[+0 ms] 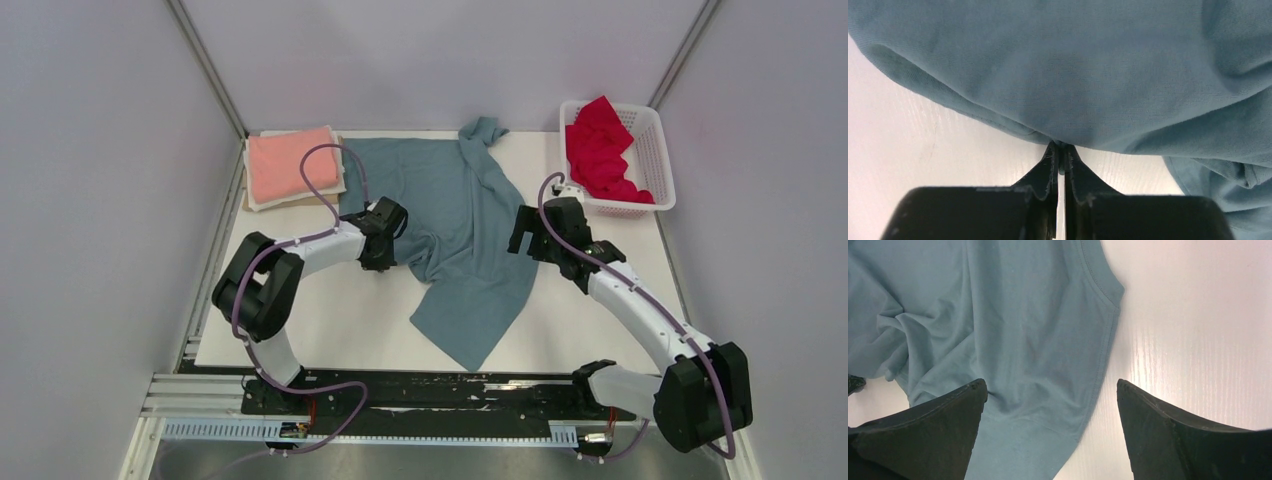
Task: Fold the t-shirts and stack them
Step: Flatten out the tshirt
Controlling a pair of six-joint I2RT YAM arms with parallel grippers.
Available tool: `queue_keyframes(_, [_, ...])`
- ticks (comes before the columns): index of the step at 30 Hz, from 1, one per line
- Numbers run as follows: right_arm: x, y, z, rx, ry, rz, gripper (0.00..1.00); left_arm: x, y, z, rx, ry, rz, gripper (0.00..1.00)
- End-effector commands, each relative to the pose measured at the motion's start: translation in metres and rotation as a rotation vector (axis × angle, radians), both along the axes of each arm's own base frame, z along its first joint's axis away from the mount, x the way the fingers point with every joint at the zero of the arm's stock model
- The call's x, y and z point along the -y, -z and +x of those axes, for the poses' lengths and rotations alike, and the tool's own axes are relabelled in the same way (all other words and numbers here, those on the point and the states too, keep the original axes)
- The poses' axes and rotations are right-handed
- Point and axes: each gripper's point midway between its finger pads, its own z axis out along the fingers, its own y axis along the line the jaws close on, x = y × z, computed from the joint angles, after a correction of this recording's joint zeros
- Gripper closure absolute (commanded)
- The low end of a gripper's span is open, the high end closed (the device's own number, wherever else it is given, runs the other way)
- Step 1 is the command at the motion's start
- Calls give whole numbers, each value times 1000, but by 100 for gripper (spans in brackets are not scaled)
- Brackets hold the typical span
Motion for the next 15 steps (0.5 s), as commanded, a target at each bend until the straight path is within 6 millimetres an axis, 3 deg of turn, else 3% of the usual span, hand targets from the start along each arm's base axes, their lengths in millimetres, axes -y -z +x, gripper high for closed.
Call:
queue_keyframes(1, [1,-12,0,44,17,14,0,-3,22,-21,-89,-16,10,99])
queue_keyframes(4, [-6,-12,-2,41,-15,14,0,-10,9,-31,-61,-31,8,100])
queue_keyframes(9, [-37,-8,-22,3,-108,-8,0,-41,-2,-62,-58,-110,46,100])
queue_keyframes(12, [-64,4,-52,-61,-215,-34,0,-50,-16,-71,-15,-137,19,100])
queue_keyframes(15, [-94,21,-97,-149,-346,-72,1,-57,-23,-78,27,-174,-5,100])
